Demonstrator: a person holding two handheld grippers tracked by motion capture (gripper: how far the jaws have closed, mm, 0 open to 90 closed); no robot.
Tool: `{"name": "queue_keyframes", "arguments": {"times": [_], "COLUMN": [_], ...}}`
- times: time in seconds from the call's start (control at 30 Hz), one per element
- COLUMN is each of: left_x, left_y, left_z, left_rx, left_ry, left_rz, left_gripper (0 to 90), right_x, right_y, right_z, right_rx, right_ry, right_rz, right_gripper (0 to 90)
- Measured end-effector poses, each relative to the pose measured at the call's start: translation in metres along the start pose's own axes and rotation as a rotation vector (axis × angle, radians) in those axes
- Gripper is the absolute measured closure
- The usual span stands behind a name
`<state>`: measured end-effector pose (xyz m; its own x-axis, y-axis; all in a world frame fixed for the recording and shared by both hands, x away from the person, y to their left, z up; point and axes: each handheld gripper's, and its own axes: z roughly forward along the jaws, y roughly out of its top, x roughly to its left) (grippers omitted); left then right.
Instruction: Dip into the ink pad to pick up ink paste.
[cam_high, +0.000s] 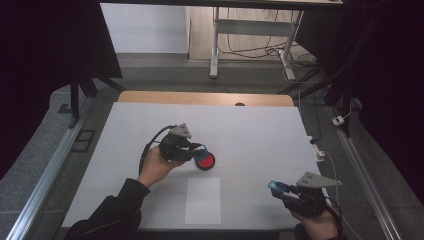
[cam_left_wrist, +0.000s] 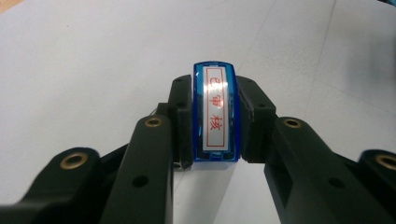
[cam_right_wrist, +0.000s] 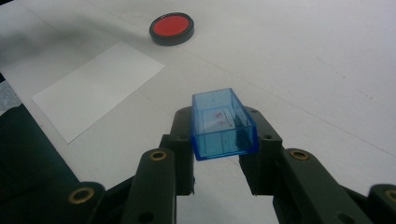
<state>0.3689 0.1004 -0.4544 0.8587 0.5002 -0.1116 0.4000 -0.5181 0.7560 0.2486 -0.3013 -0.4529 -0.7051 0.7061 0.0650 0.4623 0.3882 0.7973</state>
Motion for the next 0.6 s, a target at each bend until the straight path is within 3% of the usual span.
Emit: {"name": "queue_keyframes", "arguments": {"times": [0.6], "left_x": [0.012], "left_y": [0.001], "left_z": [0.033], "left_rx": [0.070], "left_ry": [0.008], "left_rz": [-0.022], "left_gripper": [70.1], "right_x": [0.001], "right_y": [0.000], "right_z": [0.001], "right_rx": [0.014], "right_ry": [0.001], "right_rz": [-0.013], "right_gripper": [68.3]}}
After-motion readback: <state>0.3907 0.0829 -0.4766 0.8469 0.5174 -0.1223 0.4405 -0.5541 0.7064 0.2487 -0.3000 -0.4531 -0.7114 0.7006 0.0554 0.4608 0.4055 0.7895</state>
